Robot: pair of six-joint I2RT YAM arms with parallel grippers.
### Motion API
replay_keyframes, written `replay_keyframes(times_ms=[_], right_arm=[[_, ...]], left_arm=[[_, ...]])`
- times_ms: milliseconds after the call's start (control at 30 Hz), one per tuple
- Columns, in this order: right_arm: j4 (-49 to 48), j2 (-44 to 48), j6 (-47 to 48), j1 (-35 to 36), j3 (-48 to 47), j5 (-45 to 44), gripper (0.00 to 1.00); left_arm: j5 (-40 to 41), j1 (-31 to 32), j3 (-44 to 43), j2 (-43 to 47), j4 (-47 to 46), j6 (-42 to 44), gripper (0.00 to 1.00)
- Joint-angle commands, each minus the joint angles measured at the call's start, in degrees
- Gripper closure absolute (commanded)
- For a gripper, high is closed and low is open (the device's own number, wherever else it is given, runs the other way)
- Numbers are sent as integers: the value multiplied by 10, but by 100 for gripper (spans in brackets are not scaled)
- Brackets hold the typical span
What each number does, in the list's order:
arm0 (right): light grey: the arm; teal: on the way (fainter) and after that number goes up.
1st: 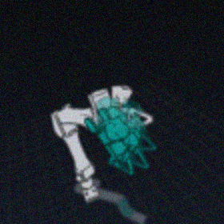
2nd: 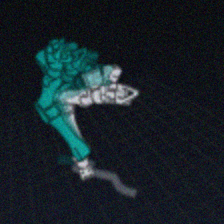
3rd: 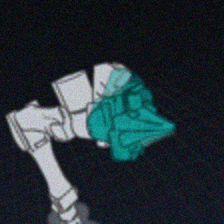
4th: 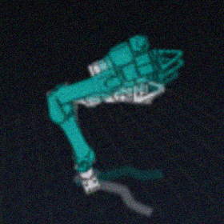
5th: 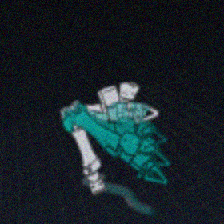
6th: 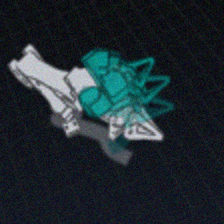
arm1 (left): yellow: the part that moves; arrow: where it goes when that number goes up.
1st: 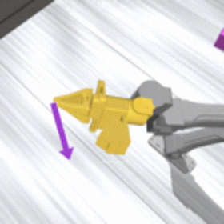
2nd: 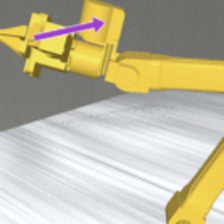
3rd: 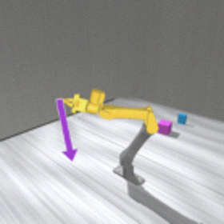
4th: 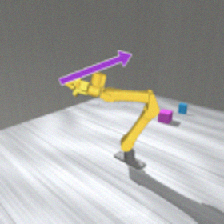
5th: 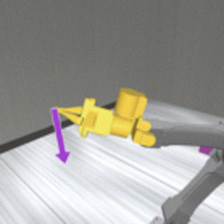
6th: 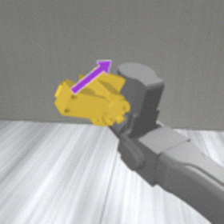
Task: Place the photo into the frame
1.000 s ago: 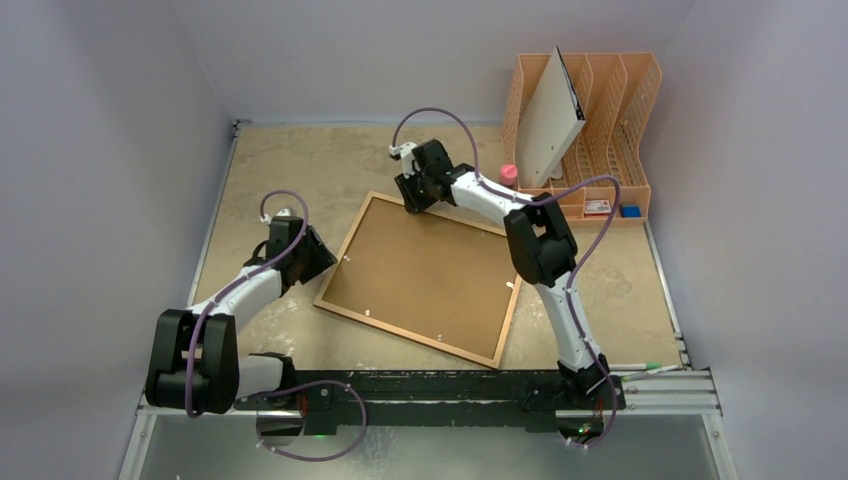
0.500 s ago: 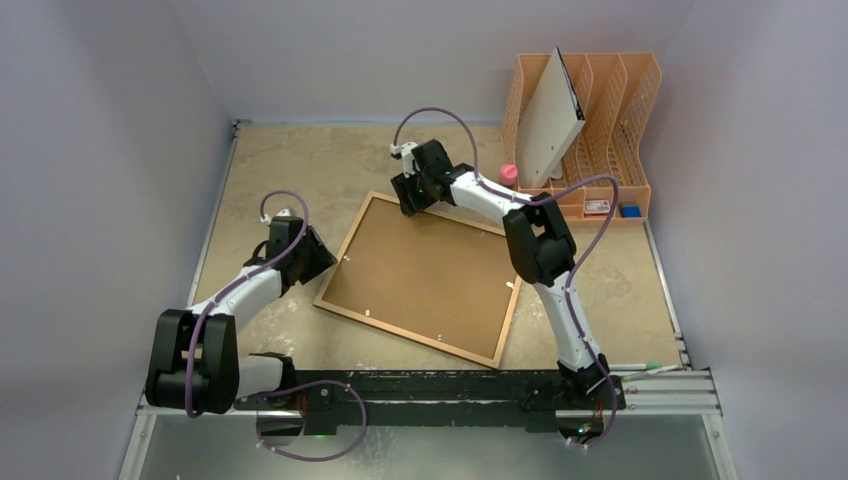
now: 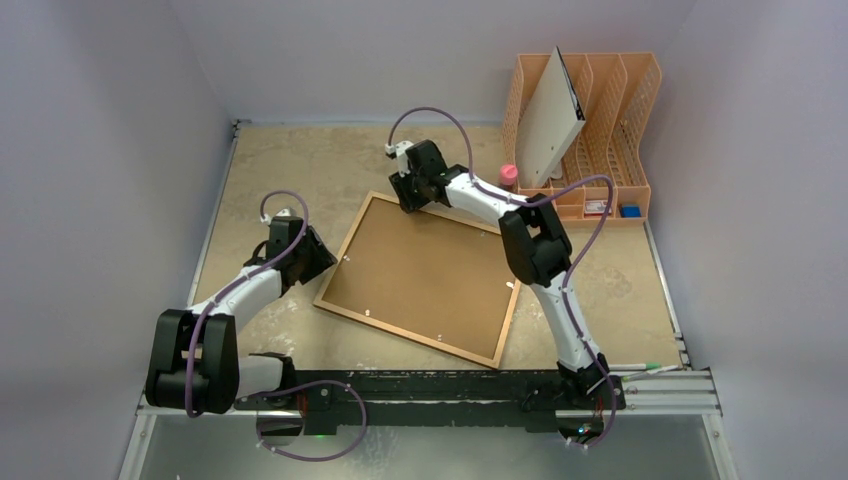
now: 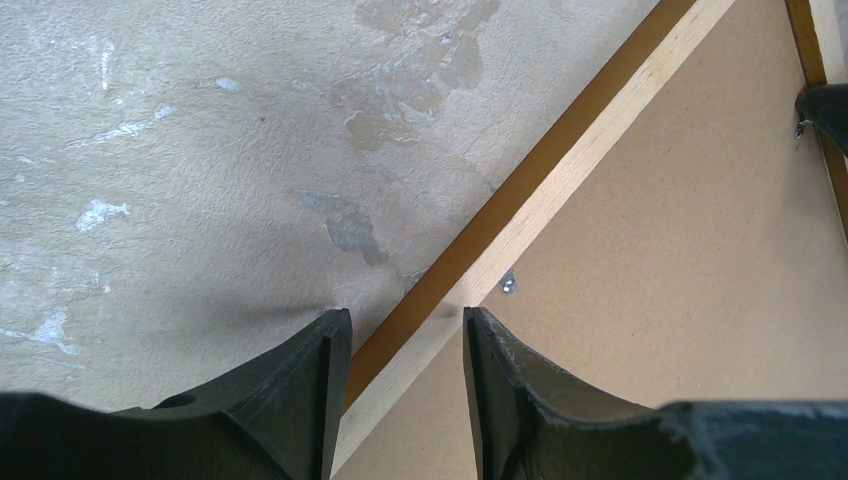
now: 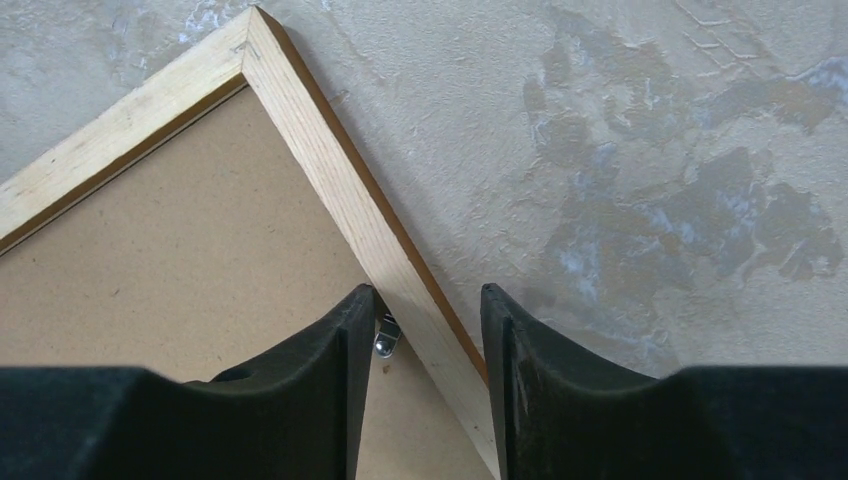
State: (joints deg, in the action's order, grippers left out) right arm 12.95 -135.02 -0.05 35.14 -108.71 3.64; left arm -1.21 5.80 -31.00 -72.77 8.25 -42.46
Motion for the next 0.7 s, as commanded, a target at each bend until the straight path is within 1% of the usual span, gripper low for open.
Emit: replay_keyframes(times_ms=[0, 67, 167, 267, 333, 400, 600, 667], right_arm=[[14, 0, 26, 1, 21, -1, 54], [17, 6, 32, 0, 26, 21, 50], [22, 13, 39, 0, 29, 30, 46], [30, 16, 42, 0, 30, 31, 45], [35, 16, 47, -1, 29, 38, 49], [44, 15, 51, -1, 24, 47, 50], [57, 17, 55, 0, 19, 51, 43], [57, 18, 55, 0, 19, 48, 43]], left_arm=[[6, 3, 2, 6, -8, 2, 53], [7, 3, 3, 7, -8, 2, 53], [8, 3, 3, 7, -7, 2, 53], [7, 3, 4, 8, -6, 2, 53], [7, 3, 4, 9, -6, 2, 53], [7, 3, 4, 9, -6, 2, 53], [6, 3, 4, 8, -6, 3, 53], [6, 3, 4, 8, -7, 3, 53]])
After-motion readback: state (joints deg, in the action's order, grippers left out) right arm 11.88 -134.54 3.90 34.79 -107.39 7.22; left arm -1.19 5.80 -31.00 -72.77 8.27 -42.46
